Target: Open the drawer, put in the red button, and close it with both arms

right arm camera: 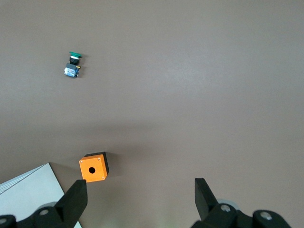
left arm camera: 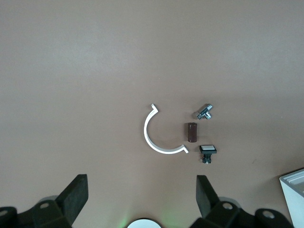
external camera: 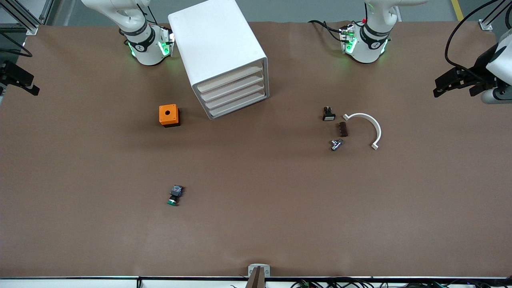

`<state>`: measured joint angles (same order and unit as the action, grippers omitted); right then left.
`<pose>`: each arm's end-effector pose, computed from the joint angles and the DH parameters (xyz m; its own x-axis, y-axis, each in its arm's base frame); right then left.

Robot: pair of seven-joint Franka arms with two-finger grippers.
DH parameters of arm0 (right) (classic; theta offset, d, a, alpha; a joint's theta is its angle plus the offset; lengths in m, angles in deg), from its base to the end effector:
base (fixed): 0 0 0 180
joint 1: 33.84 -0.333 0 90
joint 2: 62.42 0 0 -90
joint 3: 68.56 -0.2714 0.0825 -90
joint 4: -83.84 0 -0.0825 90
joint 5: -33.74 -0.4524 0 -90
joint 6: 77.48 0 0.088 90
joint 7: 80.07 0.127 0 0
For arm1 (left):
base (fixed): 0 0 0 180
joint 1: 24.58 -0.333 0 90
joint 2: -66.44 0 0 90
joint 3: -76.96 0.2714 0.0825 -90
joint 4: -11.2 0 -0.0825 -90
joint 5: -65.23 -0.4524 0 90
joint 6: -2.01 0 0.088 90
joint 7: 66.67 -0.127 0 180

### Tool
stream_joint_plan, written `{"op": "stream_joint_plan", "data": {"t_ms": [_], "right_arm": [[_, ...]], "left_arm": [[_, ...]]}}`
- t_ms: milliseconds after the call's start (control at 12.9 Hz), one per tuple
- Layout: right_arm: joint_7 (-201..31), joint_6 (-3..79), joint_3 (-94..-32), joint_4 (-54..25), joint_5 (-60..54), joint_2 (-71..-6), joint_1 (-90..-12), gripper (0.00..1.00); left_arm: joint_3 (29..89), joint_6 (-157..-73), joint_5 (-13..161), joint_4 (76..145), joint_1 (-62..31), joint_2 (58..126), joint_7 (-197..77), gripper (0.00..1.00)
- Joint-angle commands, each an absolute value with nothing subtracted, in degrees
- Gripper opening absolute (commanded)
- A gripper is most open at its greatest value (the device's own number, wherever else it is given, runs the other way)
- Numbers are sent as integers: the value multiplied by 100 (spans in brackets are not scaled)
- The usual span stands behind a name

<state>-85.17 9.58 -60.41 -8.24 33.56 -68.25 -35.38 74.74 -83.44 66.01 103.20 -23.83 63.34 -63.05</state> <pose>0.5863 -0.0709 0.5969 0.9996 -0.0257 0.0146 -0.0254 -0.9995 -0.0163 0.5977 -0.0333 0.5676 0.9981 0.0105 -0.0608 0.0110 -0.9999 0.0077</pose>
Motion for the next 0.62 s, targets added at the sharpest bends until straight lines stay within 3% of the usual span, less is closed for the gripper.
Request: {"op": "stream_joint_plan", "data": {"t_ms": [0,541], "right_arm": [[-8587,936,-6039,-949,3374,-6839,-3533,100],[-8517,927,-6048,-959,3365,-6857,-3551,100]], "left_arm": [[7449,-8298,6558,10156,-2370,6397,-6289,100],[7449,-8306,6540,10156,-2370,6406,-6289,100]]}}
